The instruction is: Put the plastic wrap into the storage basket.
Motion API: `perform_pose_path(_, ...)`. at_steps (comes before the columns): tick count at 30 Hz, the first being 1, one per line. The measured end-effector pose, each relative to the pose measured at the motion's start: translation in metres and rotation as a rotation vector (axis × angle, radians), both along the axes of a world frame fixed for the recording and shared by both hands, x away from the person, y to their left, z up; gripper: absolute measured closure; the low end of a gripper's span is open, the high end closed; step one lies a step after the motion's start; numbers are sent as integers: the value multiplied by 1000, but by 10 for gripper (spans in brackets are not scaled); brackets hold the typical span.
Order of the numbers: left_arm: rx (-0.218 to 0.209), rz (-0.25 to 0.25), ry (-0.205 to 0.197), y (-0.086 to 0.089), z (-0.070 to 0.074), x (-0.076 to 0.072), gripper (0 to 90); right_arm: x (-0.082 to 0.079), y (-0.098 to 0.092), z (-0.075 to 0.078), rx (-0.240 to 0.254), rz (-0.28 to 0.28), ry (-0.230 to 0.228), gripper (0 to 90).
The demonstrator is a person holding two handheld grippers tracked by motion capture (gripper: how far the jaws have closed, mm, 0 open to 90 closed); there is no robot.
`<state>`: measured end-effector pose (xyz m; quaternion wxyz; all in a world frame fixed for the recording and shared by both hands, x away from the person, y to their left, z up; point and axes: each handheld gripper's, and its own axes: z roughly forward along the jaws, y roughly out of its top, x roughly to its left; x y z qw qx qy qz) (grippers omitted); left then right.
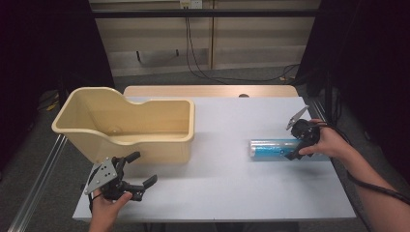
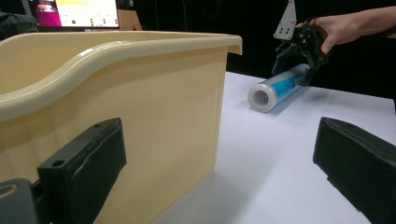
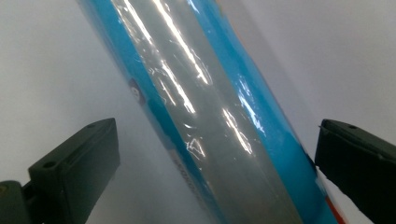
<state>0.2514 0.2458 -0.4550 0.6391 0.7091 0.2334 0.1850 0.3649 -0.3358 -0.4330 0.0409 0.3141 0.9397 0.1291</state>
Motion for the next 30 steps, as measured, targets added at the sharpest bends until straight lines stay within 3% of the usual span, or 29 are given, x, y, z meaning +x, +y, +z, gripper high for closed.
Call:
perform_pose_path(10,6,-2,1,0,-1,0,24,8,-3,-11,-83,56,51,40)
perform_pose_path(16,5,1,10,0,-2,1,25,15,-4,-21,-109,125,59,156)
perform_pose_path(24,7,5,11,1,-2,1,26,20,-3,-26,-98,171,65,199)
perform_pose_path(30,10,6,9,0,-2,1,27,16,-1,-24,-103,235,36,240)
